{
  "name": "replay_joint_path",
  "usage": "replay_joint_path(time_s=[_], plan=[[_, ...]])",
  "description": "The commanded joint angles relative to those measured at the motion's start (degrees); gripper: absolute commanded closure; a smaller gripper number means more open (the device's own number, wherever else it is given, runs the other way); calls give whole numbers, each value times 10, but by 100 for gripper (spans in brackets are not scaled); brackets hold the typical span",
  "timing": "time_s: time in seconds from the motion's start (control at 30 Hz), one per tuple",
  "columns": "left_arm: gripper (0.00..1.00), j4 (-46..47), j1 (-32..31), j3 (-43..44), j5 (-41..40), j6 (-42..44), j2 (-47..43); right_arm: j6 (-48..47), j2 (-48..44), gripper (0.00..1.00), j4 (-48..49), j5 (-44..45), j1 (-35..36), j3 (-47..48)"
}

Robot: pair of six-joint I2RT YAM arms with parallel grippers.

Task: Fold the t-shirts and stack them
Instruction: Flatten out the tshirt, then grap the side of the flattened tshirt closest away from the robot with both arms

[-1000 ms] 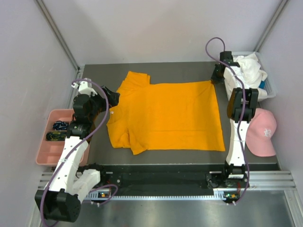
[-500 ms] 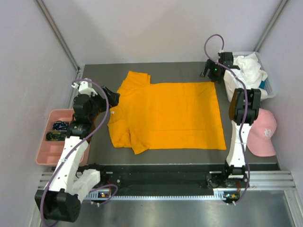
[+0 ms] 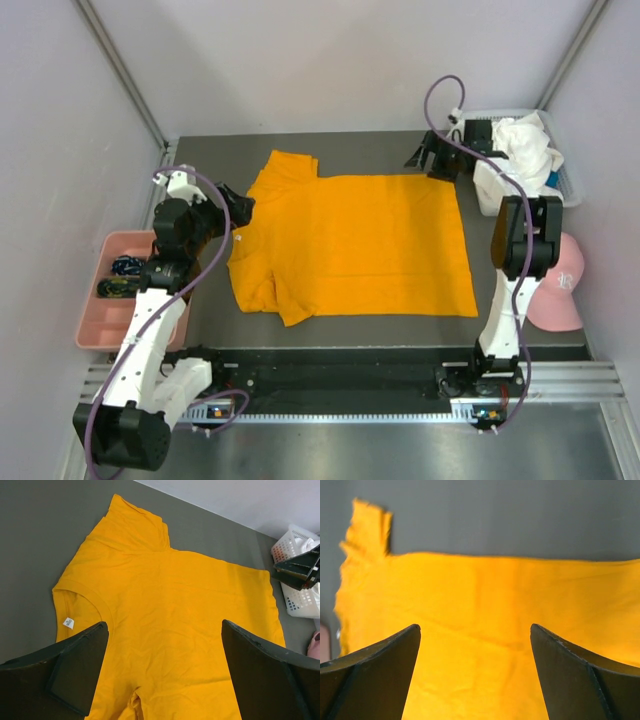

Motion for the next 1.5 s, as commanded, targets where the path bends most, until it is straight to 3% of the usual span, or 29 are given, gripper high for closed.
replay_joint_path(time_s=[0.0, 0.17, 0.47, 0.6, 0.83, 1.0, 1.47], plan=[[1, 1, 0, 19, 40, 8, -12, -15, -78, 10, 25, -75, 67, -47], [2, -32, 0, 17, 73, 15, -29, 7, -149, 10, 64, -70, 110, -164], [11, -91, -1, -62, 108, 4, -92, 24, -378, 9, 43, 64, 208, -396], [19, -73, -2, -114, 133, -36, -107, 50, -489, 9, 26, 117, 229, -498], [20, -49, -7, -120, 130, -49, -90, 80, -664, 9, -76, 258, 230, -569], [20, -46, -11, -102, 147, -49, -60, 88, -695, 9, -107, 283, 230, -578], [20, -19, -34, -115, 139, -49, -28, 95, -637, 9, -59, 241, 235, -590]])
